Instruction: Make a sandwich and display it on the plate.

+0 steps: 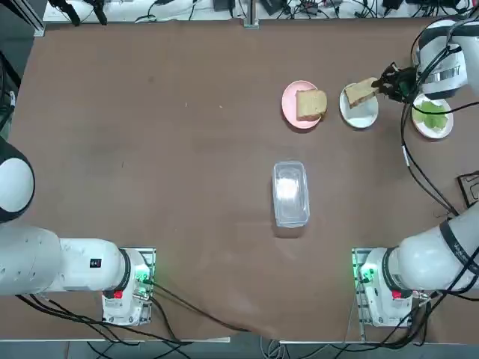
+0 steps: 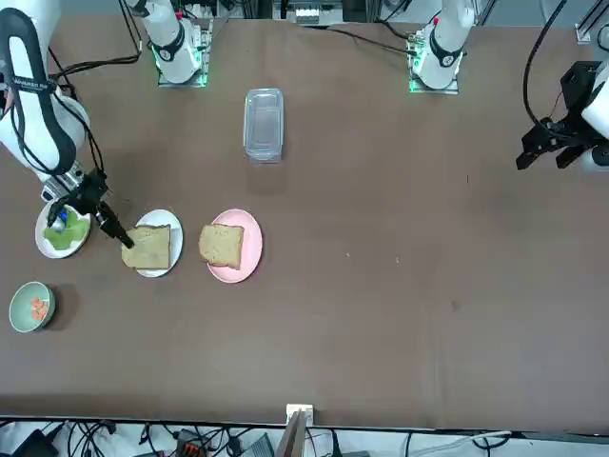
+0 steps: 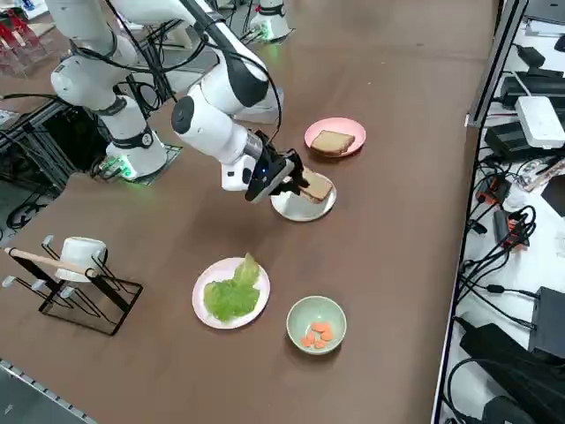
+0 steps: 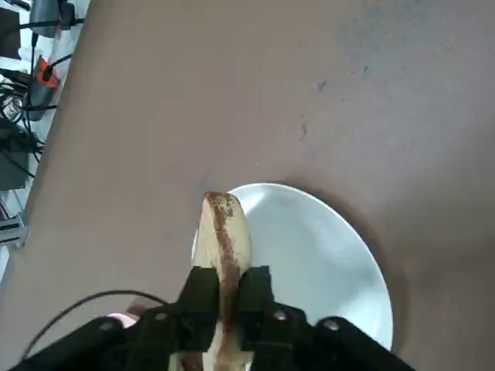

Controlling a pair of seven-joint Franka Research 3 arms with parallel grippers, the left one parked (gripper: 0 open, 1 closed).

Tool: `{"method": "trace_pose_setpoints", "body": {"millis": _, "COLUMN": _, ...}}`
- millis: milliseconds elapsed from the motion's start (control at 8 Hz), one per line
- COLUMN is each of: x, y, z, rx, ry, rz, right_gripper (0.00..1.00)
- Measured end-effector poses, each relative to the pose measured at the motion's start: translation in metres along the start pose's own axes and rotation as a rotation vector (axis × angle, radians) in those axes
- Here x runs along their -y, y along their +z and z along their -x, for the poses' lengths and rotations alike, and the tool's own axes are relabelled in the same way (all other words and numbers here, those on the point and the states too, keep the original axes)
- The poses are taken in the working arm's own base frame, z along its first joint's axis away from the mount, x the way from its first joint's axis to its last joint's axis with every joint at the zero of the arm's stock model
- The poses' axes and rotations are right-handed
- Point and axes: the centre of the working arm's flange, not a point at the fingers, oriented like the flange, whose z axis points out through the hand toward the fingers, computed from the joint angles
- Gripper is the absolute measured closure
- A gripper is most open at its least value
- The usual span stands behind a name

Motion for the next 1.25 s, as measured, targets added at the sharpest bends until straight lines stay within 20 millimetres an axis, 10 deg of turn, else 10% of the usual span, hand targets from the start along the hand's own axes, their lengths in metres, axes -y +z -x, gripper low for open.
{"method": "trace_pose_setpoints", "body": {"millis": 500, "x": -0.001, "y": 0.000, "z": 0.000, "rx": -0.001, "ry": 0.001, "rz": 0.001, "right_gripper": 0.06}}
{"method": "trace_pose_setpoints", "body": {"millis": 1250, "x": 0.009, "y": -0.050, "z": -0.022, "rx": -0.028, "ry": -0.269, "rz": 0.073, "right_gripper": 0.00}}
